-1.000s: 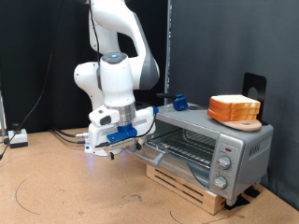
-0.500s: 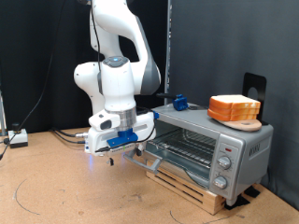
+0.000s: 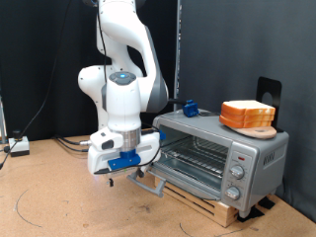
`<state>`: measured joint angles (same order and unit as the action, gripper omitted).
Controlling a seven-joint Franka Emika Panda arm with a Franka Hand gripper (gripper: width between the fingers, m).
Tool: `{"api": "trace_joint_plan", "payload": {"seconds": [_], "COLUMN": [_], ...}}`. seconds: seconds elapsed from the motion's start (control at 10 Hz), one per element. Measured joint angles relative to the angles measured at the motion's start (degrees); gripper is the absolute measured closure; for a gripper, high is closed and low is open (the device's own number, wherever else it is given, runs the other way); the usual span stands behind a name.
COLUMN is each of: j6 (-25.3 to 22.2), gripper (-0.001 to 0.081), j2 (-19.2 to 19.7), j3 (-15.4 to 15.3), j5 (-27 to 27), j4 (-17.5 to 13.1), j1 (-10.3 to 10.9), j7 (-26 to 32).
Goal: Make a piece of toast with the oven
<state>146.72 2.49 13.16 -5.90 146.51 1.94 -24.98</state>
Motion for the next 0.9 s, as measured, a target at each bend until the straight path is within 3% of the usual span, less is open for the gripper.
{"api": "trace_joint_plan", "payload": {"seconds": [0.3, 0.9], "j6": [1.24, 7.55], "gripper": [-0.0003, -0.0003], "j2": [2.61, 11.98], "j3": [0.01, 1.14], "j5": [-2.6, 1.93], "j4": [-0.85, -1.47], "j1": [-0.39, -0.45], "j7": [1.27, -4.79]}}
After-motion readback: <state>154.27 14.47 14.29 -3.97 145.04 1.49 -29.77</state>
